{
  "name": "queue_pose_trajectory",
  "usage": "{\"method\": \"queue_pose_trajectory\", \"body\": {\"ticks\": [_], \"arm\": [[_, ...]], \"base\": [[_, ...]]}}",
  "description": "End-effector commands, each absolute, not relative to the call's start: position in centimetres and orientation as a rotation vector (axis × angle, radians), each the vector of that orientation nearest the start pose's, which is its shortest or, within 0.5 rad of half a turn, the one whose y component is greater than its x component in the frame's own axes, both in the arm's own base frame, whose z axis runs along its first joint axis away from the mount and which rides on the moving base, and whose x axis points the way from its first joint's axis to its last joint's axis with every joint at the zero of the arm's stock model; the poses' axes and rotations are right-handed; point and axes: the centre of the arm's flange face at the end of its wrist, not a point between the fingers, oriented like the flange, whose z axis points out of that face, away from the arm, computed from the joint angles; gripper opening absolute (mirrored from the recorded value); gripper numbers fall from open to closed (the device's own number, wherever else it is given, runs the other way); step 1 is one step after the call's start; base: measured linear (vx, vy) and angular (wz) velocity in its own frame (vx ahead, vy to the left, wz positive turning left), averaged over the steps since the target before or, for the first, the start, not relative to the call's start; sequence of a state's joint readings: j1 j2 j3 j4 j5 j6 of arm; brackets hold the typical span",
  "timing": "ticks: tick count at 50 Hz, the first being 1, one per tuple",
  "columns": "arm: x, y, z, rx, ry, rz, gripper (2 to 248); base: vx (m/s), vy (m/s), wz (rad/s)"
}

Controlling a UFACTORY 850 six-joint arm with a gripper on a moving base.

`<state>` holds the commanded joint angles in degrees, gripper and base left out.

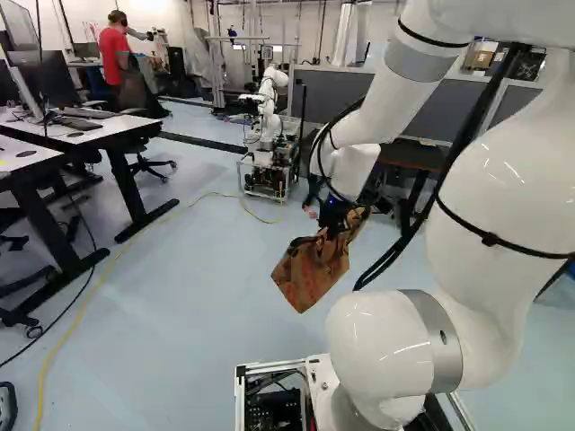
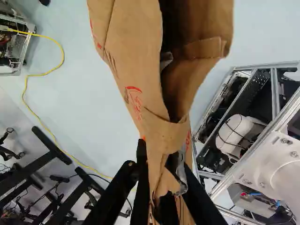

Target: Pick up the bag on the ground and place it on the table

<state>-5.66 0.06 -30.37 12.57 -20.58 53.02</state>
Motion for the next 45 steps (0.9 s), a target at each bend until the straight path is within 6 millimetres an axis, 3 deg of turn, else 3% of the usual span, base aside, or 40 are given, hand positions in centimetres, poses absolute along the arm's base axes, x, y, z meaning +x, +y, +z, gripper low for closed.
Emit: {"method": "queue_pose_trajectory", "body": {"ticks": [45], "arm": [[37.9, -2.2, 43.7, -2.491, 1.634, -0.121, 21]], "base": [[0.0, 0.0, 0.0]]}}
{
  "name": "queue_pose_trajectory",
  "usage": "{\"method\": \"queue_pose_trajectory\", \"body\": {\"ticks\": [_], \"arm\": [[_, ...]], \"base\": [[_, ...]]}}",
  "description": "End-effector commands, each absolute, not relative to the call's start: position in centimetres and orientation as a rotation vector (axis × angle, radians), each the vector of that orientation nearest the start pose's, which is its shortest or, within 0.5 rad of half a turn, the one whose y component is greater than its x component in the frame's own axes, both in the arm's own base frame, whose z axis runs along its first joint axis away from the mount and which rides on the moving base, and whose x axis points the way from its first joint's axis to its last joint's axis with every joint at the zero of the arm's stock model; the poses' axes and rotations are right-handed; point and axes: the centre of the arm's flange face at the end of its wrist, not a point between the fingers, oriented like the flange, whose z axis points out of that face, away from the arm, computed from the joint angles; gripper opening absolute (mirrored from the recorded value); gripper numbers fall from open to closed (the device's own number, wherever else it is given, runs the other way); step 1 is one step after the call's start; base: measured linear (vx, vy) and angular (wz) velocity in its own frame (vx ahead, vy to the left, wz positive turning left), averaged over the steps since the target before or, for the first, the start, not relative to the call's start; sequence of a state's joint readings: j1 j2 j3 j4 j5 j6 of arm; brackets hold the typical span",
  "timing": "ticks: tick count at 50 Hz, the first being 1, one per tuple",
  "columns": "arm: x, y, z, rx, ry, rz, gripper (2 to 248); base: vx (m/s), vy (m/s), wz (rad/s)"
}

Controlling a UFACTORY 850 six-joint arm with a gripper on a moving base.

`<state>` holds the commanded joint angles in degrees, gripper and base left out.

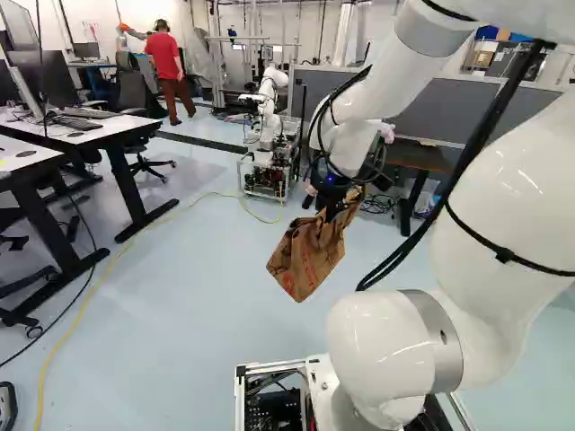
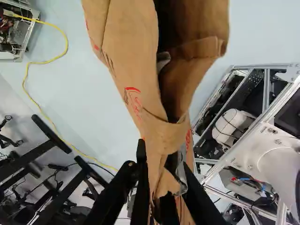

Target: Pick up the bag on the ground and place it on the table

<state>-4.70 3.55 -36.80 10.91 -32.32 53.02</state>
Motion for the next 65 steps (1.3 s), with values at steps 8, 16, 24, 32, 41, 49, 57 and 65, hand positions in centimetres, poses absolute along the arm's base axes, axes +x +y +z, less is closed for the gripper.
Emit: {"method": "queue_pose_trajectory", "body": {"ticks": [8, 16, 24, 32, 41, 49, 57, 65], "arm": [[38.2, -2.1, 44.9, -2.504, 1.619, -0.115, 21], [38.5, -2.1, 46.0, -2.517, 1.605, -0.108, 21], [38.8, -2.0, 47.2, -2.531, 1.591, -0.102, 21], [39.1, -1.9, 48.3, -2.544, 1.578, -0.095, 21], [39.5, -1.9, 49.7, -2.56, 1.564, -0.088, 21], [39.8, -1.9, 50.8, -2.575, 1.552, -0.081, 21], [40.0, -1.9, 52.0, -2.604, 1.534, -0.08, 21], [40.2, -2.0, 53.2, -2.64, 1.515, -0.082, 21]], "base": [[0.0, 0.0, 0.0], [0.0, 0.0, 0.0], [0.0, 0.0, 0.0], [0.0, 0.0, 0.0], [0.0, 0.0, 0.0], [0.0, 0.0, 0.0], [0.0, 0.0, 0.0], [0.0, 0.0, 0.0]]}}
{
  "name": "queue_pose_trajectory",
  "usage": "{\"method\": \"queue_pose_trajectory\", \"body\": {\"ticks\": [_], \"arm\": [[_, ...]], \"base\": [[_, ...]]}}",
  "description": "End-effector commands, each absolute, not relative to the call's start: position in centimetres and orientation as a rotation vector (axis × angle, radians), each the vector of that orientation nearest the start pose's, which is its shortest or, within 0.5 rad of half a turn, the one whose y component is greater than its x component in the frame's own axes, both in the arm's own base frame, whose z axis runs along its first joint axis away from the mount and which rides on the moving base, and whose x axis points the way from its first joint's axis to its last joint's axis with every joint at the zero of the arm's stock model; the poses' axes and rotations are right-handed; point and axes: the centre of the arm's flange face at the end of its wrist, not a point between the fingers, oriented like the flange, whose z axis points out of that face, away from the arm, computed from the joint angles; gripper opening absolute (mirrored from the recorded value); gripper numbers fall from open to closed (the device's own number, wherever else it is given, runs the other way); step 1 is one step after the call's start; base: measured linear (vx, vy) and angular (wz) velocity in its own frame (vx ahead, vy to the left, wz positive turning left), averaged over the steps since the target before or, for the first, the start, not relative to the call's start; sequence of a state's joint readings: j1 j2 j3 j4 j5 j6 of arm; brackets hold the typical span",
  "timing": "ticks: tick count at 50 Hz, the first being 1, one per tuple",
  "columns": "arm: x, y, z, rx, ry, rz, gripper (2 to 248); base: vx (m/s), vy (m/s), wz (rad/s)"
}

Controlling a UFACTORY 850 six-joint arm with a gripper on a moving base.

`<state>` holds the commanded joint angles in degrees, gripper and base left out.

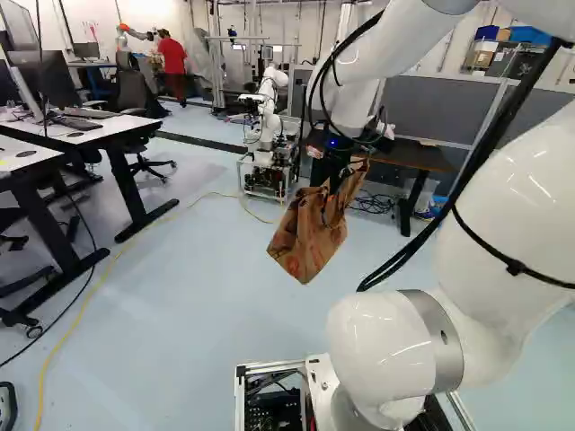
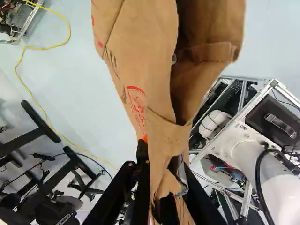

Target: Pick up the bag on the ground and place it on the table

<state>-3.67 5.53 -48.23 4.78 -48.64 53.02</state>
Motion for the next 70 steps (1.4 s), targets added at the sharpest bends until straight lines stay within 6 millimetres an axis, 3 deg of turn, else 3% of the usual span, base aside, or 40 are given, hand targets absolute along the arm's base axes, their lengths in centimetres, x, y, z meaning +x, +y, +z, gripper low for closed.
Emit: {"method": "queue_pose_trajectory", "body": {"ticks": [70], "arm": [[41.8, -3.6, 64.1, -2.952, 1.437, -0.135, 21]], "base": [[0.0, 0.0, 0.0]]}}
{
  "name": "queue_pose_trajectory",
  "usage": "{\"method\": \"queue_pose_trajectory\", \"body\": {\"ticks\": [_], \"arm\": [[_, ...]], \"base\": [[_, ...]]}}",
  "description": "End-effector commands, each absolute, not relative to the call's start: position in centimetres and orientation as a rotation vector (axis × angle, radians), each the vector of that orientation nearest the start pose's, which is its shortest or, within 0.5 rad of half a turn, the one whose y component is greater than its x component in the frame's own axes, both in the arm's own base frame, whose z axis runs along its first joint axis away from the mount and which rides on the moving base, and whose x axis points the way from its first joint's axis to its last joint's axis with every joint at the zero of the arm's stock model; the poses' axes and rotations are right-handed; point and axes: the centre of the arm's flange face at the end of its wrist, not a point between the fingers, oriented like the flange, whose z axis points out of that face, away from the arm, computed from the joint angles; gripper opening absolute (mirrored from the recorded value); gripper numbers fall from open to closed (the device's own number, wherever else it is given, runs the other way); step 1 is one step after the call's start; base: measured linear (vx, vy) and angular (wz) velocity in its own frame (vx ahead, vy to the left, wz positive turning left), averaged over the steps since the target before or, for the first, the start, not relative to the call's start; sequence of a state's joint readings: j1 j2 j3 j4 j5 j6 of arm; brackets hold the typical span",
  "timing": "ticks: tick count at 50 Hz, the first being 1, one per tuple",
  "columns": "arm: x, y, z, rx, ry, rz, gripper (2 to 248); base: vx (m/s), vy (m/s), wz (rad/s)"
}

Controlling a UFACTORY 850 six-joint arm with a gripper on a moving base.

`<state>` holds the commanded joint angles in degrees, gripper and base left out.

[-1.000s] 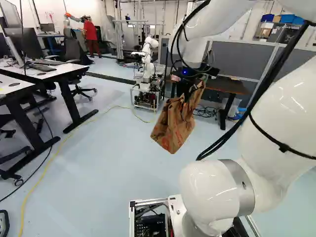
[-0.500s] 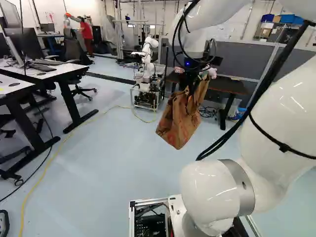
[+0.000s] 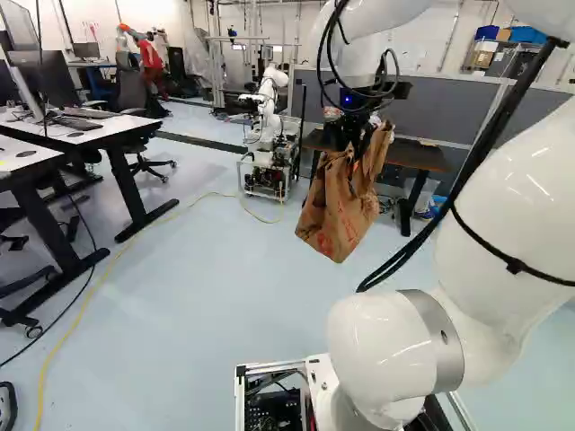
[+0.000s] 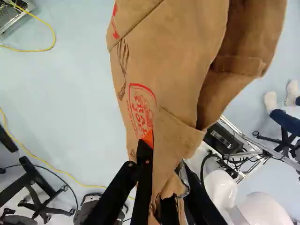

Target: Pick up the bag on the ground and place it on the table

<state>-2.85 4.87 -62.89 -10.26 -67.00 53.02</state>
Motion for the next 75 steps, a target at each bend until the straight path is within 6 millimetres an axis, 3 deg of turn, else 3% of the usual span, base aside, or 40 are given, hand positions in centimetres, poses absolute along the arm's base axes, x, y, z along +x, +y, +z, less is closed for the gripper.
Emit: {"method": "queue_pose_trajectory", "body": {"ticks": [20, 45, 75], "arm": [[42.4, -3.9, 67.5, -3.005, 1.448, -0.161, 21], [42.6, -2.5, 71.2, -2.838, 1.457, -0.117, 21], [42.4, -2.4, 71.6, -2.82, 1.455, -0.115, 21]], "base": [[0.0, 0.0, 0.0], [0.0, 0.0, 0.0], [0.004, -0.002, -0.004]]}}
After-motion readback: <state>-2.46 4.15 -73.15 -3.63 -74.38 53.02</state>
